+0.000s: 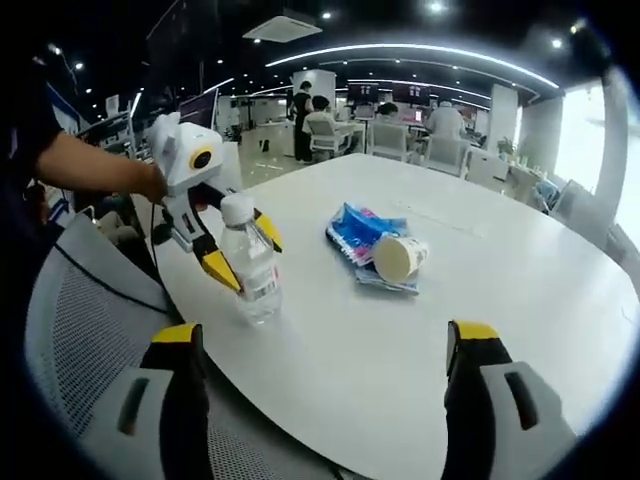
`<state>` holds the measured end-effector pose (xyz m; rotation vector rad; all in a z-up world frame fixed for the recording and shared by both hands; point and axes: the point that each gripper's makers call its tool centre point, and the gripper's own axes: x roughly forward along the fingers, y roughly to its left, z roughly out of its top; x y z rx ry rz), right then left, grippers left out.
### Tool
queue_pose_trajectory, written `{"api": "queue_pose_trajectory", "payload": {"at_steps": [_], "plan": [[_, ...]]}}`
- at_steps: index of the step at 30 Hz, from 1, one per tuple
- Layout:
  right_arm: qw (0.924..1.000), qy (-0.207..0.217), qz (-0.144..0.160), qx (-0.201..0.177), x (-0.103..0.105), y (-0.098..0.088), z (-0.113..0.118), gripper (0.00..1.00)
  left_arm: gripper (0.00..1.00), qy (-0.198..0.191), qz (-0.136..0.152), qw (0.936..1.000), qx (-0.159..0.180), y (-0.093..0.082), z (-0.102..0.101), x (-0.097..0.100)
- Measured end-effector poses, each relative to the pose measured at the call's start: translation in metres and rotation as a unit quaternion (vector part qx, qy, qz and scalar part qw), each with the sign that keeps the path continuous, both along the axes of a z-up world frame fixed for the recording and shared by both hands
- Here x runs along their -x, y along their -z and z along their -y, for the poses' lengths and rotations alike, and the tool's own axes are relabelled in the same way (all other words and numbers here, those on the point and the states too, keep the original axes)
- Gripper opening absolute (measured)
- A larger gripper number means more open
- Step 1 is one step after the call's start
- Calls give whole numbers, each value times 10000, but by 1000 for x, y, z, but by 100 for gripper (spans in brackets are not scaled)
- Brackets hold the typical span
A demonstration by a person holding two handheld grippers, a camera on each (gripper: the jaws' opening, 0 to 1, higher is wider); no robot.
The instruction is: Arrange the tabletop items into an orderly group along one side of the table until the central work area is clear of visible clutter.
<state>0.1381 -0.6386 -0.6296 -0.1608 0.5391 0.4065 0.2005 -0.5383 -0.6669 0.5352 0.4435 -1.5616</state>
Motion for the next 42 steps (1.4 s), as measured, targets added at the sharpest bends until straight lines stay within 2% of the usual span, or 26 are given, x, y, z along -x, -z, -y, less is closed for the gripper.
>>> {"api": "queue_pose_trajectory", "payload": {"at_steps": [13, 28, 42], "plan": [[9999, 75, 63, -45, -2, -3, 2, 100, 40, -162, 151, 9998, 8, -13, -17, -31], [9998, 145, 126, -27, -2, -6, 4, 100, 40, -215, 179, 9996, -101, -13, -31, -61], [9998, 171, 117, -30, -2, -7, 4, 100, 40, -464, 200, 9984, -252, -11, -55, -97]]}}
